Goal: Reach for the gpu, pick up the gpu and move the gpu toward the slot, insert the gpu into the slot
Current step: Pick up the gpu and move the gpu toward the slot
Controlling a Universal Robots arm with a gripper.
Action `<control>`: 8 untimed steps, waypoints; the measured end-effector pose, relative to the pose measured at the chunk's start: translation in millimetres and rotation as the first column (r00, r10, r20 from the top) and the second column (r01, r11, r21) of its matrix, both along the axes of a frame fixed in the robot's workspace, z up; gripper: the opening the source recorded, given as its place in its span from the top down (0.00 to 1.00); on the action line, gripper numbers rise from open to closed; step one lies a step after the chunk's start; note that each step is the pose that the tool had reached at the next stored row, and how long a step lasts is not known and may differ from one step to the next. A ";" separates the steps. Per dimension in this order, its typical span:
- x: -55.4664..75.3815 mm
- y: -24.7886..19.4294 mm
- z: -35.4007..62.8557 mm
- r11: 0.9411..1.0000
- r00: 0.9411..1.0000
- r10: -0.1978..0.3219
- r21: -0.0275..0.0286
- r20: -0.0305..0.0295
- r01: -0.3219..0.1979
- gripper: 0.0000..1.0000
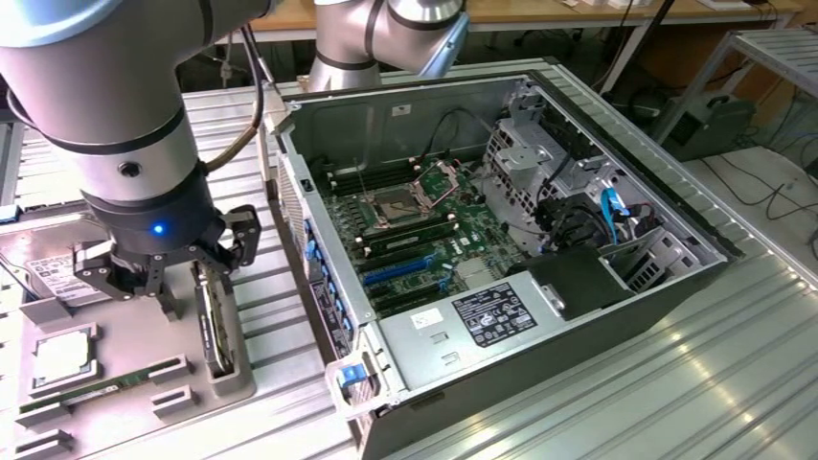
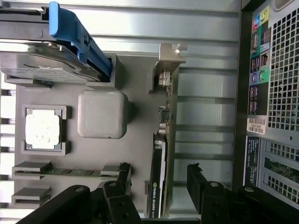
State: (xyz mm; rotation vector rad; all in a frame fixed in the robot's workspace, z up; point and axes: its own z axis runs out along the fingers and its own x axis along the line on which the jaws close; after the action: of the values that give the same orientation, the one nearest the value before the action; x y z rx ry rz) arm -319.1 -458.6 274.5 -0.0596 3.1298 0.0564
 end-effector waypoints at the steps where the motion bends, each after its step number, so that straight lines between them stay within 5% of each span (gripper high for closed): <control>1: 0.0 0.2 -1.2 1.000 1.000 0.000 0.000 0.000 0.000 0.40; 8: -0.1 0.7 -9.3 1.000 1.000 0.000 0.001 0.000 0.000 0.40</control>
State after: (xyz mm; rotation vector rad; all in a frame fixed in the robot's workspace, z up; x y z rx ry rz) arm -319.2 -457.9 265.2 -0.0592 3.1298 0.0577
